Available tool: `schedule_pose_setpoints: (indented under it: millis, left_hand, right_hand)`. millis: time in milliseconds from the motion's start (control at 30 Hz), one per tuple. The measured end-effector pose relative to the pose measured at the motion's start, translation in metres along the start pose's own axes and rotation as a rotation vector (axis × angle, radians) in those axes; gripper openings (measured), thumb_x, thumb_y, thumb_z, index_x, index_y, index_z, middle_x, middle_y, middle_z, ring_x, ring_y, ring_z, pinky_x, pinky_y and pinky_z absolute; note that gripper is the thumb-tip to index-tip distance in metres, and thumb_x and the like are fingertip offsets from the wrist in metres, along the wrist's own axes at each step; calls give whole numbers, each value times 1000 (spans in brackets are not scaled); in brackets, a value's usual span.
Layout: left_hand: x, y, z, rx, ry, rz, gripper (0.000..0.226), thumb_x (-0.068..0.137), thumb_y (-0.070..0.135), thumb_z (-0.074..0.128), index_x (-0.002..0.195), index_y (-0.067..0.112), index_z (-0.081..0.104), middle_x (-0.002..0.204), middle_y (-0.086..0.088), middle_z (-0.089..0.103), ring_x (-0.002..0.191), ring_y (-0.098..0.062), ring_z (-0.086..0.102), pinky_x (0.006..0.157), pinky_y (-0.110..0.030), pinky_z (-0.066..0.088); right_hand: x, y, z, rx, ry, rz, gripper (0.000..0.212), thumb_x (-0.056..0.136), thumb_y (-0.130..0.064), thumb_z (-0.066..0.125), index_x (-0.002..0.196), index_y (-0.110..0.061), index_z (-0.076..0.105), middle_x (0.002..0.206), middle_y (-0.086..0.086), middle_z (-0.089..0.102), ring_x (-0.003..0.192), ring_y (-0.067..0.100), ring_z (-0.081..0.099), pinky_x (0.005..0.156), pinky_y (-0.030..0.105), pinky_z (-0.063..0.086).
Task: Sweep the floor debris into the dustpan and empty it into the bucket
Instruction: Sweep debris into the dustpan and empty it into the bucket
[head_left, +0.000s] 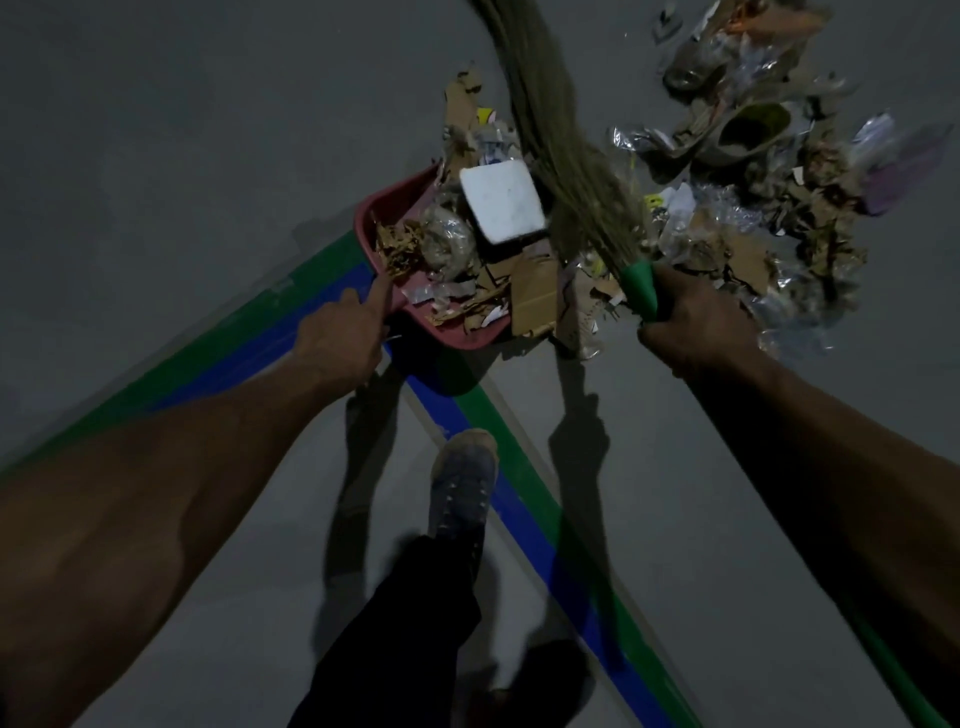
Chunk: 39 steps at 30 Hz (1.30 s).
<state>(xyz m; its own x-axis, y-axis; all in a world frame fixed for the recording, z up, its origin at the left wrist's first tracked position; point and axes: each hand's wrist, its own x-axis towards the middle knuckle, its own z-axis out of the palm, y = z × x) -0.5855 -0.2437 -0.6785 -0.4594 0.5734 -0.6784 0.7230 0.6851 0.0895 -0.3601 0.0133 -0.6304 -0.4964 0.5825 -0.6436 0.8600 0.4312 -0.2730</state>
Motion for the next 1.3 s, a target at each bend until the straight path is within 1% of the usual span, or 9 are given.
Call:
schedule_pose_setpoints:
  millis: [100,233,333,533,767,967,1067,1167,1300]
  left_hand:
    - [-3,0,8,-5,19,-19,54,101,27,39,149,20,14,103,-22,49,57,-22,32,52,-36,29]
    - [-6,1,18,-42,23,-10,52,102,31,38,148,20,16,103,-22,50,68,-30,45,57,-39,36]
    - [-9,0,26,-81,44,6,51,102,34,38,147,20,19,103,-21,51,69,-29,44,58,-37,35]
    - [-21,2,33,-89,112,53,51,100,36,36,145,19,19,113,-21,54,87,-37,55,64,-40,42]
    - [-64,22,4,-177,181,31,54,102,34,39,150,18,21,114,-23,55,91,-39,57,70,-47,49]
    - [-124,50,-35,-190,266,24,55,101,31,43,151,18,24,108,-21,55,86,-35,55,59,-38,37]
    - [-164,61,-53,-204,297,-8,55,101,30,44,151,18,25,111,-21,55,90,-37,56,63,-41,40]
    - [-211,74,-66,-232,349,-32,55,100,27,47,150,16,28,108,-22,56,87,-37,56,59,-39,35]
    - [-283,87,-68,-301,401,-41,56,99,23,46,151,18,27,107,-21,57,90,-36,56,63,-41,40]
  right_hand:
    - [-6,1,15,-81,-39,-64,41,74,-8,62,112,-21,52,86,8,58,71,26,53,55,25,33]
    - [-37,6,46,-106,-81,-101,60,78,-11,61,134,-24,46,86,5,53,66,22,45,51,23,29]
    - [-59,3,65,-110,-124,-115,65,80,-13,60,140,-25,41,86,3,49,61,16,42,48,22,26]
    - [-88,-4,80,-38,-129,-45,75,85,-16,55,152,-29,26,99,12,57,80,29,56,62,34,48]
    - [-137,3,55,-54,35,-18,70,88,-18,54,152,-31,26,100,8,56,72,22,46,53,29,37]
    - [-199,5,11,14,130,-28,73,89,-19,61,153,-28,27,110,11,58,87,30,56,59,30,34]
    - [-236,3,-11,19,170,-37,75,89,-18,61,154,-28,26,112,11,58,89,30,56,60,30,34]
    - [-276,5,-28,-4,179,-56,74,89,-20,60,154,-29,25,114,10,57,91,31,56,61,30,36]
    - [-331,12,-42,-70,176,-118,72,89,-21,56,153,-32,24,106,9,57,81,27,54,56,30,36]
